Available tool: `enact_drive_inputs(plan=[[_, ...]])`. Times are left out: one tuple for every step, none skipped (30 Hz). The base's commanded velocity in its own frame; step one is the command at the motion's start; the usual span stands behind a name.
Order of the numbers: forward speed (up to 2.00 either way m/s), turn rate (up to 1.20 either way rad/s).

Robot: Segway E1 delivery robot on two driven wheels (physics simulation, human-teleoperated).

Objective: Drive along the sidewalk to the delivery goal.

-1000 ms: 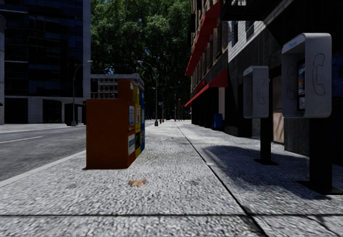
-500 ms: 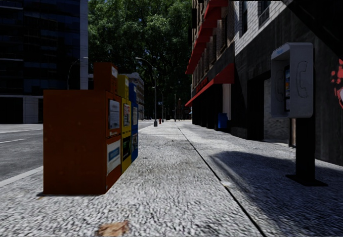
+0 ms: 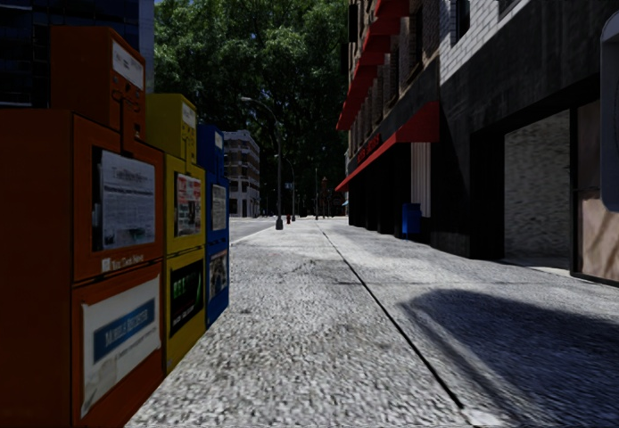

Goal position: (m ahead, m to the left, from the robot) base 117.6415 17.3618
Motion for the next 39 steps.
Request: enact_drive_inputs(plan=[[2.0,-0.01],[2.0,-0.01],[2.0,-0.01],[2.0,-0.01],[2.0,-0.01],[2.0,-0.01],[2.0,-0.01],[2.0,-0.01],[2.0,-0.01],[2.0,-0.01],[2.0,-0.01],[2.0,-0.01],[2.0,-0.01],[2.0,-0.01],[2.0,-0.01],[2.0,-0.03],[2.0,-0.09],[2.0,-0.18],[2.0,-0.18],[2.0,-0.22],[2.0,-0.21],[2.0,-0.11],[2.0,-0.11],[2.0,-0.04],[2.0,0.0],[2.0,0.0],[2.0,0.0],[2.0,0.0],[2.0,0.0],[2.0,0.0],[2.0,0.0],[2.0,0.0],[2.0,0.0],[2.0,0.0],[2.0,0.0],[2.0,0.0],[2.0,0.0],[2.0,-0.04],[2.0,-0.18]])
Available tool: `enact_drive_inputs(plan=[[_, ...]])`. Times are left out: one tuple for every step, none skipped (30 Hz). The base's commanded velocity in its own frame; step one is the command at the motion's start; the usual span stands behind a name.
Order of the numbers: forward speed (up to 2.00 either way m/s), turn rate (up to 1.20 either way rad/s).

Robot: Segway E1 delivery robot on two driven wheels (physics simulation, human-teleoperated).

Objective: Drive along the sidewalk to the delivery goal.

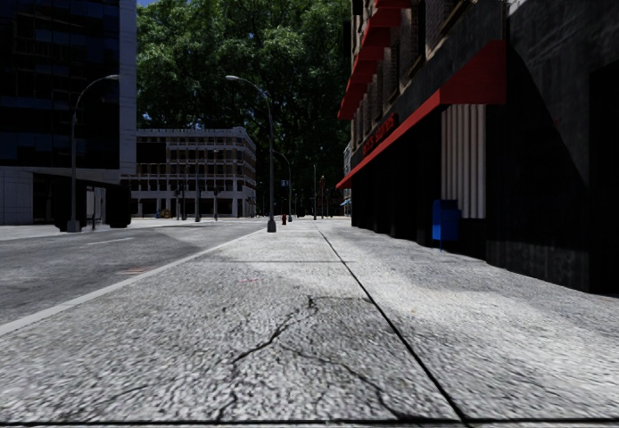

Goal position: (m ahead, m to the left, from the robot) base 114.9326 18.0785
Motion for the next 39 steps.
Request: enact_drive_inputs(plan=[[2.0,-0.27],[2.0,-0.27],[2.0,-0.3],[2.0,-0.35],[2.0,-0.41],[2.0,-0.43],[2.0,-0.43],[2.0,-0.43],[2.0,-0.32],[2.0,-0.17],[2.0,-0.17],[2.0,-0.06],[2.0,0.0],[2.0,0.0],[2.0,0.0],[2.0,0.0],[2.0,0.0],[2.0,0.0],[2.0,0.0],[2.0,0.0],[2.0,0.0],[2.0,0.0],[2.0,0.0],[2.0,0.0],[2.0,0.0],[2.0,0.0],[2.0,0.0],[2.0,0.0],[2.0,0.0],[2.0,0.0],[2.0,0.0],[2.0,0.0],[2.0,0.0],[2.0,0.0],[2.0,0.0],[2.0,0.0],[2.0,0.0],[2.0,0.0],[2.0,0.0]])
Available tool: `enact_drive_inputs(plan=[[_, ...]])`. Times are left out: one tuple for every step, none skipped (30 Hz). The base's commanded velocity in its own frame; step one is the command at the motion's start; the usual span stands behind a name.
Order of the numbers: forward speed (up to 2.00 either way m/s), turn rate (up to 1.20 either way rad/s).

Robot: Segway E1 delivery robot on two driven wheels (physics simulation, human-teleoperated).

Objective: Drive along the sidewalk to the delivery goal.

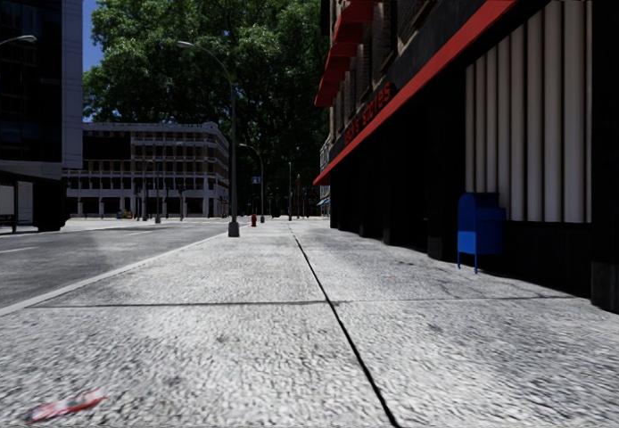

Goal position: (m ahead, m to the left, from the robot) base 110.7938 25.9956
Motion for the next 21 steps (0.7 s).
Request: enact_drive_inputs(plan=[[2.0,0.0],[2.0,0.0],[2.0,0.0],[2.0,0.0],[2.0,0.0],[2.0,0.0],[2.0,0.0],[2.0,0.0],[2.0,0.0],[2.0,0.0],[2.0,0.0],[2.0,0.0],[2.0,0.0],[2.0,0.0],[2.0,0.0],[2.0,0.0],[2.0,0.0],[2.0,0.0],[2.0,0.0],[2.0,0.0],[2.0,0.0]])
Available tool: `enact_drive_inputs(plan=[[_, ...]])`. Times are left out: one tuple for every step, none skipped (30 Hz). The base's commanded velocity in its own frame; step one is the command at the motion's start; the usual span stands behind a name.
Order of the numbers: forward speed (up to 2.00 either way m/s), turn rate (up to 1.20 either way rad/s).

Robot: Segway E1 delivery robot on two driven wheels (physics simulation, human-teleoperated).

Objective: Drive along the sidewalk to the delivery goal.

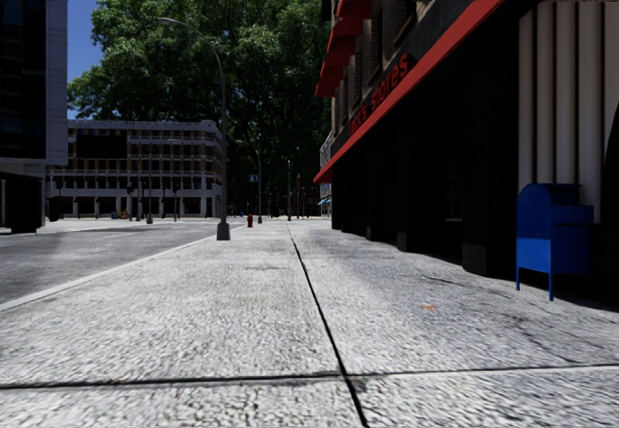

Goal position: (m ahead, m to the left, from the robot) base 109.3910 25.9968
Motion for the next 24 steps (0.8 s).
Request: enact_drive_inputs(plan=[[2.0,0.0],[2.0,0.0],[2.0,0.0],[2.0,0.0],[2.0,0.0],[2.0,0.0],[2.0,0.0],[2.0,0.0],[2.0,0.0],[2.0,0.0],[2.0,0.0],[2.0,0.0],[2.0,0.0],[2.0,0.0],[2.0,0.0],[2.0,0.0],[2.0,0.0],[2.0,0.0],[2.0,0.0],[2.0,0.0],[2.0,0.0],[2.0,0.0],[2.0,0.0],[2.0,0.0]])
